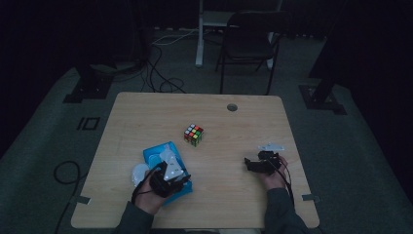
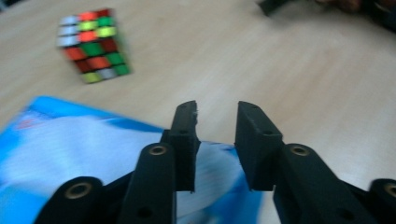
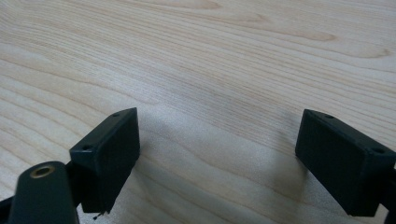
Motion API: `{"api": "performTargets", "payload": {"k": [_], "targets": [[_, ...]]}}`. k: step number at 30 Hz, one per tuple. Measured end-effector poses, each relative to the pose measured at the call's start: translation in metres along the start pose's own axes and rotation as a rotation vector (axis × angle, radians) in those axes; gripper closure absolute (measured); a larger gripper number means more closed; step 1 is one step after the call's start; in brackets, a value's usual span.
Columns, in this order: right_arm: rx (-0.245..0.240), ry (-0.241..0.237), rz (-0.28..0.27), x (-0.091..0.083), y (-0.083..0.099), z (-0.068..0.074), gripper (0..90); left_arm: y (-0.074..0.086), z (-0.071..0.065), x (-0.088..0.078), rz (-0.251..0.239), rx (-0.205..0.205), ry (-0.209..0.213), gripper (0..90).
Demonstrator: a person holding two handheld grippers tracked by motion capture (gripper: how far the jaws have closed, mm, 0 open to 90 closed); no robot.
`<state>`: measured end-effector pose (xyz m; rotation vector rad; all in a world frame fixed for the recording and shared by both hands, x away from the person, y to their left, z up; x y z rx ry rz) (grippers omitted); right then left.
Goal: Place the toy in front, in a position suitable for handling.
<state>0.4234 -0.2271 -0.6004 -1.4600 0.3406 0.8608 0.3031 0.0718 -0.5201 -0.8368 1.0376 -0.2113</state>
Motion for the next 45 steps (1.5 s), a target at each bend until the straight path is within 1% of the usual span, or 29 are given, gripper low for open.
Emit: {"api": "performTargets", "payload": {"k": [2,3,4,5,6,7,8,9,10,11,12,14,16,20,24,26,27,28,31,32,34,36,38,39,41,42,43,44,45], "targets": [[0.0,0.0,0.0,0.0,0.0,0.0,13.6,-0.001,-0.01,0.007,0.013,0.016,0.033,70.6],[0.0,0.0,0.0,0.0,0.0,0.0,13.6,0.0,-0.014,0.011,0.019,0.02,0.045,69.1],[0.0,0.0,0.0,0.0,0.0,0.0,13.6,0.0,-0.014,0.011,0.019,0.02,0.045,67.6],[0.0,0.0,0.0,0.0,0.0,0.0,13.6,0.003,-0.019,0.017,0.045,0.029,0.053,67.6],[-0.001,0.0,0.0,0.0,0.0,0.0,13.6,0.005,-0.021,0.02,0.063,0.04,0.051,67.3],[-0.001,0.0,0.0,0.0,0.0,0.0,13.6,0.008,-0.023,0.023,0.084,0.052,0.041,68.0],[0.0,0.0,0.0,0.0,0.0,0.0,13.6,0.011,-0.023,0.025,0.11,0.065,0.021,68.8],[-0.001,0.0,0.0,0.0,0.0,0.0,13.6,0.013,-0.023,0.025,0.123,0.075,0.003,70.9],[-0.001,0.0,0.0,0.0,0.0,0.0,13.6,0.013,-0.022,0.024,0.122,0.07,-0.004,73.1],[-0.001,0.0,0.0,0.0,0.0,0.0,13.6,0.014,-0.019,0.023,0.131,0.07,-0.022,78.9],[0.0,0.001,0.0,0.0,0.0,0.0,13.6,0.016,-0.018,0.022,0.137,0.081,-0.03,83.9],[0.0,0.001,0.0,0.0,0.0,0.0,13.6,0.018,-0.018,0.02,0.146,0.103,-0.039,85.3],[-0.001,0.0,0.0,0.0,0.0,0.0,13.6,0.022,-0.015,0.017,0.154,0.104,-0.053,85.9],[0.0,0.0,0.0,0.0,0.0,0.0,13.6,0.035,0.0,0.008,0.179,0.065,-0.096,84.7],[0.001,0.002,-0.001,0.0,0.0,0.0,13.6,0.053,0.017,-0.006,0.195,0.018,-0.14,82.5],[0.003,0.003,-0.001,0.0,0.0,0.0,13.6,0.063,0.025,-0.012,0.203,-0.011,-0.17,80.8],[0.004,0.003,-0.001,0.0,0.0,0.0,13.6,0.068,0.03,-0.015,0.215,-0.021,-0.189,80.5],[0.004,0.003,-0.001,0.0,0.0,0.0,13.6,0.075,0.035,-0.019,0.223,-0.043,-0.206,79.8],[0.002,0.001,0.0,0.0,0.0,0.0,13.7,0.09,0.047,-0.027,0.238,-0.092,-0.239,77.8],[0.002,0.001,0.0,0.0,0.0,0.001,13.6,0.097,0.053,-0.03,0.246,-0.119,-0.256,77.6],[0.002,0.0,0.0,0.0,0.0,0.001,13.6,0.104,0.062,-0.034,0.246,-0.164,-0.279,75.9],[0.002,0.001,0.0,0.0,0.0,0.001,13.6,0.112,0.069,-0.037,0.256,-0.188,-0.299,73.5],[0.002,0.0,0.0,0.0,0.0,0.001,13.6,0.114,0.071,-0.037,0.256,-0.199,-0.303,70.3],[0.001,0.001,0.0,0.0,0.0,0.001,13.6,0.113,0.07,-0.036,0.253,-0.198,-0.298,69.4],[0.003,0.0,0.0,0.001,-0.001,0.001,14.0,0.108,0.064,-0.033,0.213,-0.182,-0.264,66.6],[0.004,0.001,-0.002,0.001,-0.001,0.001,14.5,0.105,0.061,-0.031,0.2,-0.168,-0.251,65.9],[0.006,0.004,0.0,0.001,-0.001,0.001,16.9,0.103,0.058,-0.027,0.201,-0.158,-0.243,65.1],[0.005,0.003,0.006,0.0,-0.002,0.002,24.4,0.101,0.057,-0.022,0.198,-0.156,-0.236,64.7],[0.002,-0.001,0.013,-0.001,-0.003,0.003,28.3,0.1,0.056,-0.017,0.199,-0.15,-0.226,63.9]]}}
Point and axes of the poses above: each handheld gripper's, and its own axes: x roughly forward along the jaws, y roughly out of its underside, z roughly to its left, the point moved 7 cm from there along x, roughly forward along the jaws, and after that the axes turned 10 degrees about x, right-handed, at the moved point
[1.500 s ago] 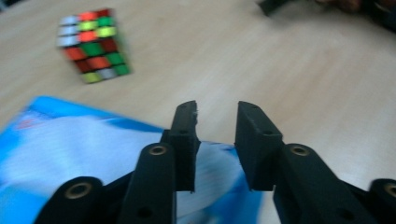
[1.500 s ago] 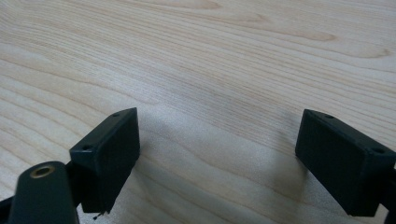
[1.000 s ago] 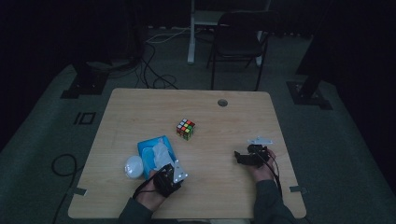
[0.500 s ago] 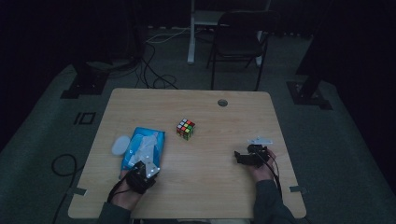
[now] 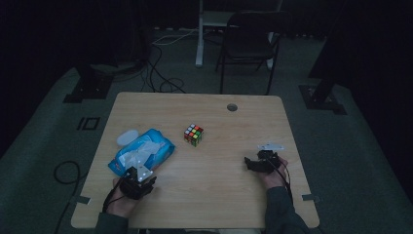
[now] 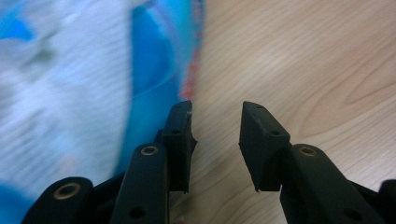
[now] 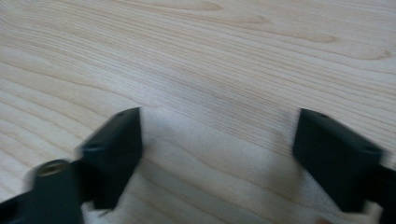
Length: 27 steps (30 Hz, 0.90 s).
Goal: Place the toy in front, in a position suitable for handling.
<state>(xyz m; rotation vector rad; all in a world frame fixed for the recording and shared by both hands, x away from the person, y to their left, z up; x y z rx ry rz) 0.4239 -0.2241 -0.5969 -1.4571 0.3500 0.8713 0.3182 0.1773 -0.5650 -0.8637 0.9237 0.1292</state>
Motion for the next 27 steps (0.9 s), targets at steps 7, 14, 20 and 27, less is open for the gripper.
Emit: {"api": "performTargets", "payload": {"k": [7,14,20,27], "targets": [[-0.002,-0.059,-0.004,-0.002,-0.004,0.007,38.7,-0.013,-0.004,0.027,0.008,0.01,0.005,64.2],[-0.055,-0.112,-0.07,-0.017,-0.024,0.024,50.2,-0.018,0.012,0.042,0.026,-0.028,-0.033,69.0],[-0.122,-0.174,-0.082,-0.014,-0.042,0.056,45.1,-0.019,0.019,0.044,0.004,-0.062,-0.038,70.7],[-0.165,-0.225,-0.083,0.0,-0.057,0.088,42.1,-0.024,0.027,0.052,0.003,-0.092,-0.074,71.8]]}}
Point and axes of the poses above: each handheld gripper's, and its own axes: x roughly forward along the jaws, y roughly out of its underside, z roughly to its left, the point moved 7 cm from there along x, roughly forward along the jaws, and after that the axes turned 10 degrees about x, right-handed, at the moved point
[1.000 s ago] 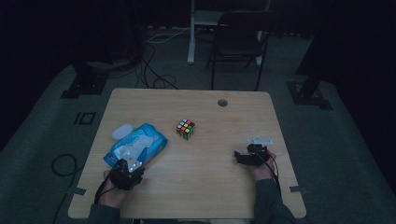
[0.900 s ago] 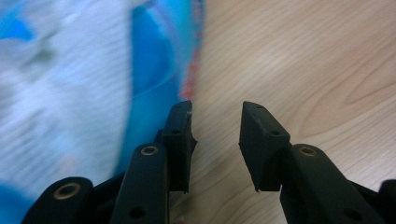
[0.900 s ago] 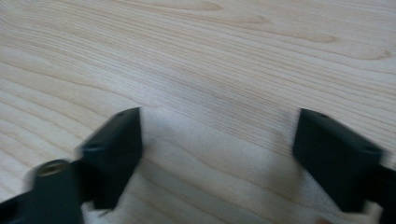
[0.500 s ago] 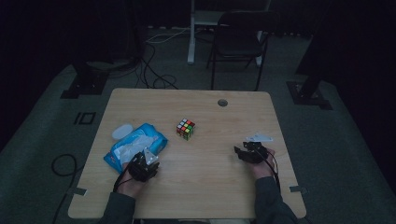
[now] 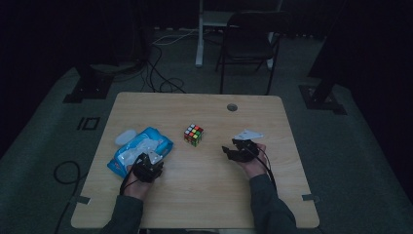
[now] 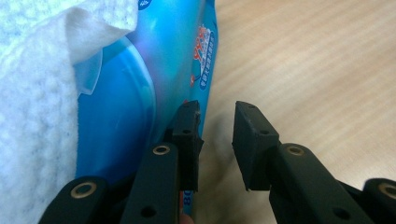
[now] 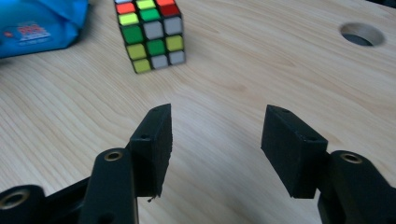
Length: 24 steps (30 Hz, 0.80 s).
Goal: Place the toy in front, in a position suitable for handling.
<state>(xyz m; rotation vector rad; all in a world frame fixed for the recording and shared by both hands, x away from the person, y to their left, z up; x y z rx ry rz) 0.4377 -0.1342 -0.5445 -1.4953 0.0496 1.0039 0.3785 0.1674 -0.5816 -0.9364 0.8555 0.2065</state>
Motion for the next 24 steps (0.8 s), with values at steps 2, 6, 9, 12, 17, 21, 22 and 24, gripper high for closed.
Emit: {"api": "performTargets", "payload": {"k": [2,6,9,12,17,21,22,24], "targets": [[-0.008,-0.017,-0.004,0.006,-0.005,0.006,40.6,-0.001,0.0,0.002,-0.003,-0.002,-0.003,69.9],[-0.022,-0.044,-0.012,0.016,-0.014,0.016,36.2,0.001,-0.005,0.003,-0.007,0.007,0.012,64.8],[-0.039,-0.063,-0.012,0.025,-0.021,0.024,31.6,0.003,-0.011,0.002,-0.031,-0.003,0.034,63.0],[-0.045,-0.071,-0.025,0.032,-0.031,0.029,28.4,0.004,-0.015,0.0,-0.047,-0.005,0.05,61.1],[-0.077,-0.081,-0.053,0.041,-0.05,0.04,24.9,0.006,-0.019,0.0,-0.085,-0.037,0.087,58.7],[-0.12,-0.086,-0.045,0.053,-0.062,0.049,23.6,0.007,-0.019,0.002,-0.121,-0.065,0.121,58.3],[-0.12,-0.086,-0.045,0.053,-0.062,0.049,23.6,0.007,-0.019,0.002,-0.121,-0.065,0.121,58.2],[-0.136,-0.093,-0.026,0.066,-0.066,0.055,22.5,0.008,-0.019,0.003,-0.131,-0.075,0.142,57.7]]}}
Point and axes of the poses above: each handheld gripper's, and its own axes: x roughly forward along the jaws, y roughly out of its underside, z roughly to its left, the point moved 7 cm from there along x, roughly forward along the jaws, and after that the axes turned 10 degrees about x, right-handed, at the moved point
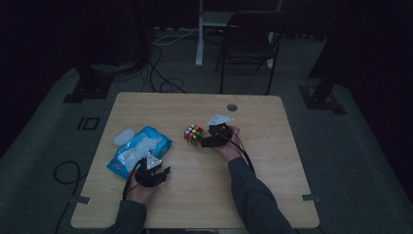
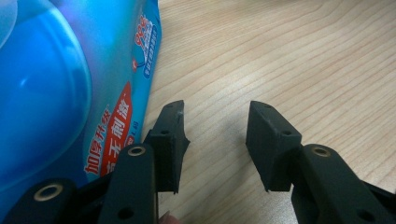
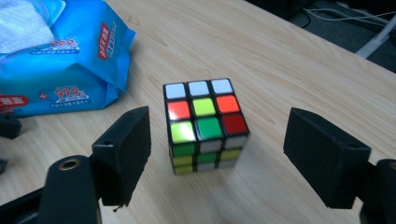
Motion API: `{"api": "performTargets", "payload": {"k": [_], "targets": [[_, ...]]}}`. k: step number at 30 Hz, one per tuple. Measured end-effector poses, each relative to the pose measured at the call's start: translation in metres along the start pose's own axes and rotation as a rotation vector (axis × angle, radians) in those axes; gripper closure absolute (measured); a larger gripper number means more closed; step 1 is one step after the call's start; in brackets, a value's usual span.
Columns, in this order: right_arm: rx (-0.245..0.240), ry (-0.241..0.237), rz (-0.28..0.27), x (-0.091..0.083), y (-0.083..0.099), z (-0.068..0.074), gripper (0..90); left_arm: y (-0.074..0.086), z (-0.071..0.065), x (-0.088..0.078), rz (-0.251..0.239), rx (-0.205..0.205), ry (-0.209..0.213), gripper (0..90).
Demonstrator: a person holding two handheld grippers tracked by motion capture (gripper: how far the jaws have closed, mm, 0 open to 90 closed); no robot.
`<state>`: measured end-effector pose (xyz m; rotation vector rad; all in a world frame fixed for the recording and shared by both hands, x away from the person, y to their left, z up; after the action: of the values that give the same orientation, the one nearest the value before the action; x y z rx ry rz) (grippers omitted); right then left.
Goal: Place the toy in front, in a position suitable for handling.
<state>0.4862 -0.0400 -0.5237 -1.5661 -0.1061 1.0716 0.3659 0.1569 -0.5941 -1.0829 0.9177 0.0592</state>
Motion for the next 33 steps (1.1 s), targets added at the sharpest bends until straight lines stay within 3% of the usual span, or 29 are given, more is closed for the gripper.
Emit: {"api": "performTargets", "payload": {"k": [7,14,20,27,33], "targets": [[0.007,-0.014,0.066,0.033,-0.002,0.002,21.4,0.0,0.0,0.0,-0.004,-0.003,0.001,57.2],[0.006,-0.02,0.123,0.054,0.0,0.002,20.9,0.0,-0.001,0.0,-0.003,0.0,0.006,56.4],[0.009,-0.004,0.179,0.068,0.011,0.003,27.5,0.0,-0.002,0.0,-0.002,0.0,0.007,56.4],[0.013,-0.001,0.164,0.063,0.01,0.001,33.7,0.0,-0.002,0.0,-0.003,0.001,0.008,56.5],[0.007,-0.04,0.13,0.04,0.014,0.005,33.7,0.0,-0.003,0.0,-0.005,0.003,0.011,56.5]]}}
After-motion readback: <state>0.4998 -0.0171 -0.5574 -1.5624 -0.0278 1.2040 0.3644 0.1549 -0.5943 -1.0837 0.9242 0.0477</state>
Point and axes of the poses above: each handheld gripper's, and its own axes: x roughly forward along the jaws, y roughly out of its underside, z roughly to its left, the point moved 7 cm from there along x, roughly forward along the jaws, and after that the axes turned 10 degrees about x, right-handed, at the moved point
